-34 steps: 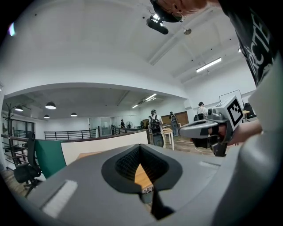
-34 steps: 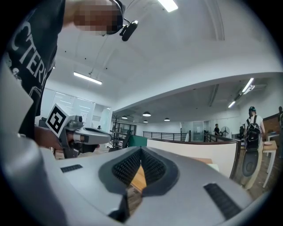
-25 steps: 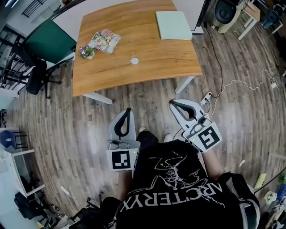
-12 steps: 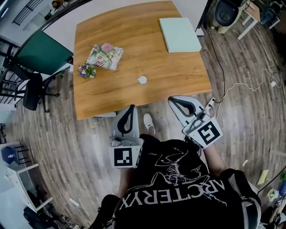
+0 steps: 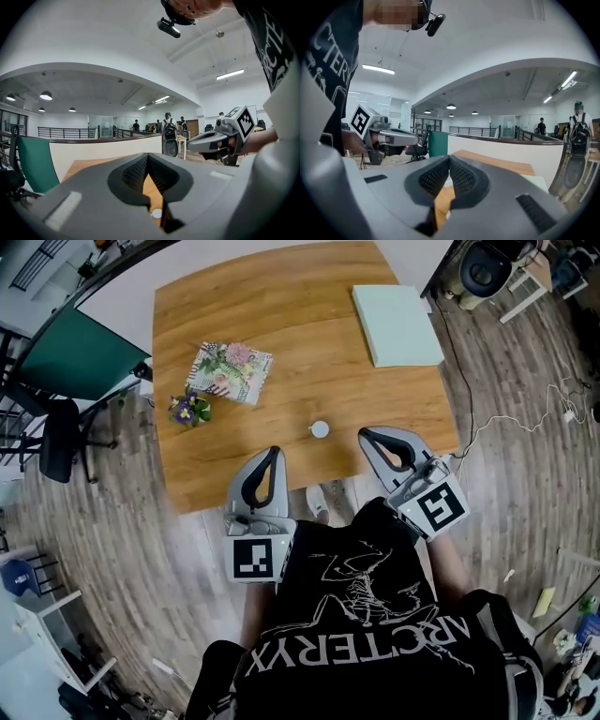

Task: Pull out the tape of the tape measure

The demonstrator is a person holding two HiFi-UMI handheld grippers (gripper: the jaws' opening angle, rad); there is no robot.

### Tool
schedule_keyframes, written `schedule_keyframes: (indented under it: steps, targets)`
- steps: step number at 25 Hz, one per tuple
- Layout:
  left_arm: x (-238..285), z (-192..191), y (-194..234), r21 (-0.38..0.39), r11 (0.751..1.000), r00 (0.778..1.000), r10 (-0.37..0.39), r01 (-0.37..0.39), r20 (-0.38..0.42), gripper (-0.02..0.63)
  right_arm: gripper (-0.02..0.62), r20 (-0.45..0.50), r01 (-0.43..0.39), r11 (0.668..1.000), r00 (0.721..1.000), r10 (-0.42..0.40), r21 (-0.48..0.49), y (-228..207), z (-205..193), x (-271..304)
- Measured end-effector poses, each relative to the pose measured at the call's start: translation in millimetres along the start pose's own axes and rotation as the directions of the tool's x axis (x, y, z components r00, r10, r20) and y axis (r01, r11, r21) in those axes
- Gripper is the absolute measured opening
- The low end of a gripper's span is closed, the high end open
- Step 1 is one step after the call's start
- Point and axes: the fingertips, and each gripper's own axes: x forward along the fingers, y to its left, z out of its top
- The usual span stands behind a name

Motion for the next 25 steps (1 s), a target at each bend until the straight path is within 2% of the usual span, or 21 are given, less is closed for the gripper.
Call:
schedule_keyframes:
  steps: [3, 6, 8, 10, 12, 13, 17, 21, 25]
  targets:
    - [15, -2, 4, -0.013, 1.0, 1.0, 0.002, -0.003, -0.019, 0.011, 0.034, -0.09, -0.056, 0.998, 0.994, 0.058, 0.023, -6, -25, 17]
    - [28, -3, 9, -0.009, 1.0, 1.0, 0.028, -0.027, 0.012, 0.011, 0.171, -0.157, -0.098, 0.995, 0.982, 0.102, 0.031, -12, -58, 36]
    - [34, -1, 8, 0.009, 0.999, 0.999, 0.042, -0.042, 0.018, 0.011, 0.201, -0.194, -0.112, 0.993, 0.974, 0.116, 0.03, -17, -85, 46]
    - [38, -1, 4, -0.001, 0.999, 0.999, 0.053, -0.053, -0.01, 0.011, 0.28, -0.237, -0.128, 0.991, 0.963, 0.131, 0.025, -21, -118, 60]
    - [40, -1, 3, -0.005, 0.998, 0.997, 0.065, -0.065, -0.03, 0.011, 0.356, -0.295, -0.142, 0.99, 0.945, 0.141, 0.018, -22, -160, 77]
    - [40, -1, 3, 0.0, 0.997, 0.997, 0.075, -0.075, -0.031, 0.011, 0.424, -0.325, -0.149, 0.989, 0.934, 0.146, 0.017, -21, -183, 86]
    - [30, -6, 5, 0.007, 0.991, 0.988, 0.136, -0.136, -0.067, 0.011, 0.547, -0.457, -0.205, 0.979, 0.87, 0.184, 0.005, -12, -271, 122]
    - [13, -20, 15, 0.013, 0.977, 0.971, 0.214, -0.214, -0.11, 0.011, 0.561, -0.512, -0.222, 0.971, 0.826, 0.235, 0.087, -2, -322, 148]
    - [-4, -30, 27, 0.025, 0.958, 0.947, 0.288, -0.287, -0.142, 0.011, 0.56, -0.538, -0.222, 0.969, 0.806, 0.247, 0.112, 0, -337, 165]
